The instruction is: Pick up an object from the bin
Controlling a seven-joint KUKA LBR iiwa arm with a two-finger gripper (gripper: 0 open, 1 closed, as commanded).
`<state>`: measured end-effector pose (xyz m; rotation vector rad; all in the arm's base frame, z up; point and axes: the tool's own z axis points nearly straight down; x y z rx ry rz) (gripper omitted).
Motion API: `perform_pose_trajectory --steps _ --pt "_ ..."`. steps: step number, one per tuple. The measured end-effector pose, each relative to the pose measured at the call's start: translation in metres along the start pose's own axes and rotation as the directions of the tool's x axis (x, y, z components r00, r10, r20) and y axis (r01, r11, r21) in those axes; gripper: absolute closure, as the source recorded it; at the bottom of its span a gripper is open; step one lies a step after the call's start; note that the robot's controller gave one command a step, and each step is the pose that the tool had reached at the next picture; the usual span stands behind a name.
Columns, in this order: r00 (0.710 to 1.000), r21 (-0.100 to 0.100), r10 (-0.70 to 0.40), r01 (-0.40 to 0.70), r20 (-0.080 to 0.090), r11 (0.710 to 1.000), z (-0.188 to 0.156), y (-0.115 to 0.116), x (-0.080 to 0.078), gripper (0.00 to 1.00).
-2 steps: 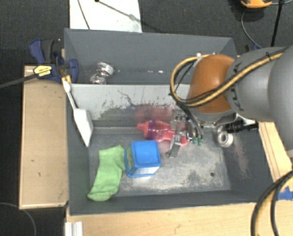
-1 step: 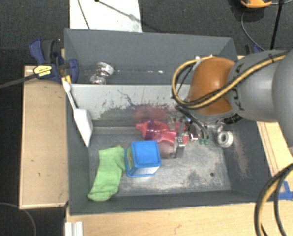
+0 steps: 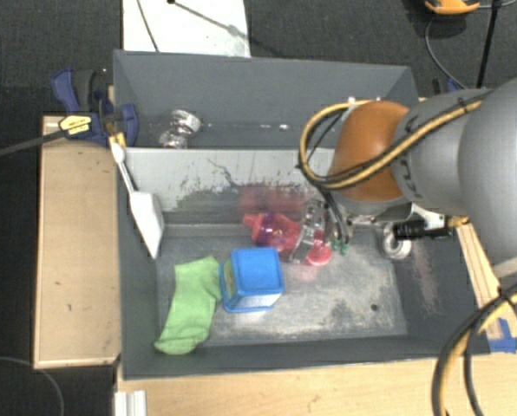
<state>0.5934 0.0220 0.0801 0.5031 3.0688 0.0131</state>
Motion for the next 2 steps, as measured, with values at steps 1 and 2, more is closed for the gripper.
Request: perform_pose_trajectory --steps 1,2 --pt "1.000 0.000 -0.002 0.002 0.000 1.000 0.000 0.000 0.000 1.00" --pt "0.999 0.014 -0.003 0.004 -0.032 1.000 -0.084 0.000 -0.001 1.00"
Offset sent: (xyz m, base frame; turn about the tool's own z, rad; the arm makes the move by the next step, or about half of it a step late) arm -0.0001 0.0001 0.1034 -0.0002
